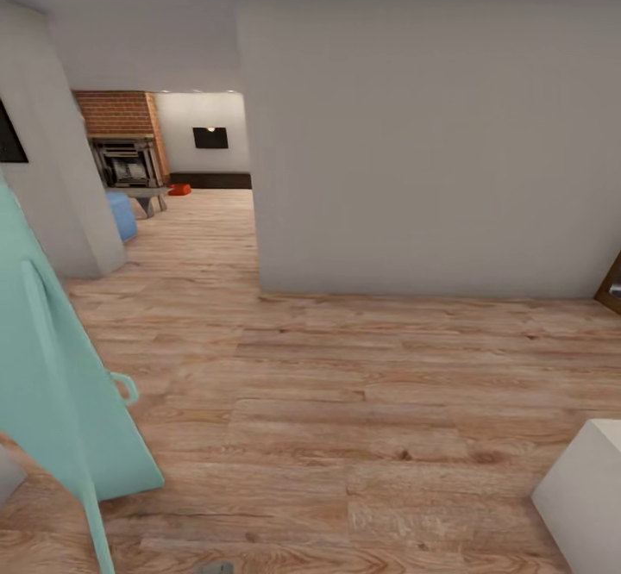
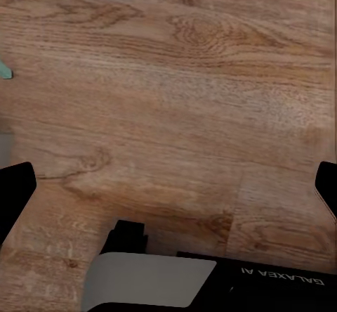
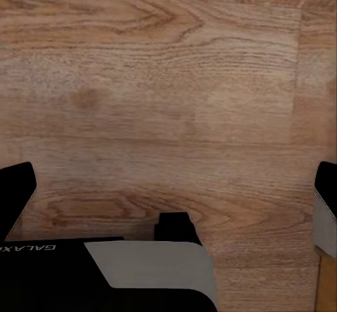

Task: Move the two storage containers from the living room to the garage. In the garage, place one container on the floor and stack the other container on top of it (either order is fine).

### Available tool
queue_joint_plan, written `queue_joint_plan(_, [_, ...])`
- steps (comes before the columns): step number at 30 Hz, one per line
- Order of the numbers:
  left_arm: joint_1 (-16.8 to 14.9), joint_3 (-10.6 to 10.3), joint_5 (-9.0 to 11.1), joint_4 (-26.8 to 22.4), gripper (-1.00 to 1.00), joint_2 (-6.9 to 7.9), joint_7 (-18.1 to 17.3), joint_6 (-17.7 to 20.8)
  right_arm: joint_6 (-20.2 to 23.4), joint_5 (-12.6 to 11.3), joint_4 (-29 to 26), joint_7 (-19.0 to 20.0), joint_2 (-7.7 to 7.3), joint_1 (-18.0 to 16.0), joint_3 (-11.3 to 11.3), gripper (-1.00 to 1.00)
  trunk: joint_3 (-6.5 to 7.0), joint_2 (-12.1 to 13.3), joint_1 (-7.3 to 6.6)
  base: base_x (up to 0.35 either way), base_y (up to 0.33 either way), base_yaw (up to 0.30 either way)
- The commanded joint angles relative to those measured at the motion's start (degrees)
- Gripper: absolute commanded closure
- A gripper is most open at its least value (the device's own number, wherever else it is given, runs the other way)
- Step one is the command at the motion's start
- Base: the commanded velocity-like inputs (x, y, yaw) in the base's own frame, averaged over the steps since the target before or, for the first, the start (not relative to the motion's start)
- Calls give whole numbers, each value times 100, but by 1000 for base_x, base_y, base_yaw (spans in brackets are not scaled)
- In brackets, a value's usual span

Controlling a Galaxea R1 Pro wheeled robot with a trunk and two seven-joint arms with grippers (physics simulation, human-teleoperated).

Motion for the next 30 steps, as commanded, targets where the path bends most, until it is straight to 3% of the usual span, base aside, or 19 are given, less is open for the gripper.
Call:
queue_joint_plan(1, [-3, 4, 47, 0, -100, -4, 11, -7, -26, -59, 14, -7, 4, -6, 47, -100, -6, -3, 3, 311, 0, 0])
queue_joint_plan(30, [-3, 4, 48, 0, -100, 15, 11, -7, -26, -66, 14, -7, 4, -6, 43, -100, -6, -3, 3, 311, 0, 0])
